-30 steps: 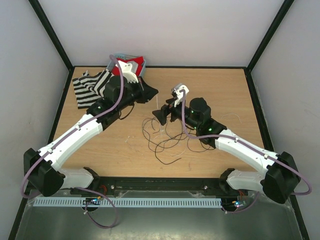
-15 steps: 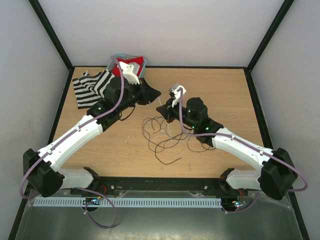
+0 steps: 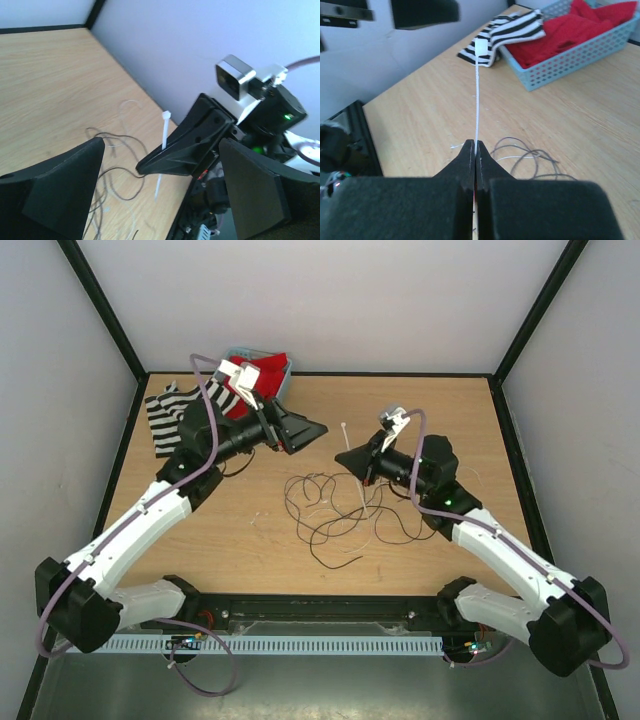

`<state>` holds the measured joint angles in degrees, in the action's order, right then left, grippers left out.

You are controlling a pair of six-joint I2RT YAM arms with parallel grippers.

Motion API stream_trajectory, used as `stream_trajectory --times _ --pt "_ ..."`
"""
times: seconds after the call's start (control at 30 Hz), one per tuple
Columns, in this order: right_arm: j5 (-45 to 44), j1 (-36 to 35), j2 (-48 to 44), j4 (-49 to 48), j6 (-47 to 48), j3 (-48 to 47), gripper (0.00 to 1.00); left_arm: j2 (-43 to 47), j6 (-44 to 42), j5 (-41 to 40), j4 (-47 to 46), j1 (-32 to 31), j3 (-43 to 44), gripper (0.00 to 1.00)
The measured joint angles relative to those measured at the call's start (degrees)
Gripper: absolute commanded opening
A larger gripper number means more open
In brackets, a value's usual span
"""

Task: Zip-tie the wires
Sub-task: Pick up the ribbon at the center of the board.

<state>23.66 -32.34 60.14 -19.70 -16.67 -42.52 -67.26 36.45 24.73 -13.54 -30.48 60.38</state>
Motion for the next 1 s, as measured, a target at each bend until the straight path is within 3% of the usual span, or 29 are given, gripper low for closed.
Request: stream_trajectory --times 0.27,0.5,0.73,0.87,0.93,1.0 --pt "8.81 0.09 -6.4 0.31 -5.4 0.0 0.0 -3.67 8.92 11.02 -23.32 -0.87 -5.84 0.95" --pt "11.96 0.09 -7.72 -1.55 -10.4 0.0 0.0 -6.75 10.6 14.43 -33.29 -4.35 -6.49 0.83" --pt "13.66 0.09 -5.49 -3.34 -13.7 0.33 0.0 -8.46 10.36 15.8 -38.45 -6.25 -6.49 0.53" --pt "13.77 0.09 -5.44 -4.74 -15.08 0.66 0.0 -9.51 9.38 15.76 -38.91 -6.64 -6.49 0.19" --pt "13.92 0.09 -5.44 -5.14 -15.54 0.74 0.01 -9.99 8.68 15.69 -38.95 -6.75 -6.49 0.06" --pt "13.99 0.09 -5.44 -5.53 -15.82 1.03 0.11 -10.29 8.17 15.47 -38.86 -6.8 -6.49 0.0"
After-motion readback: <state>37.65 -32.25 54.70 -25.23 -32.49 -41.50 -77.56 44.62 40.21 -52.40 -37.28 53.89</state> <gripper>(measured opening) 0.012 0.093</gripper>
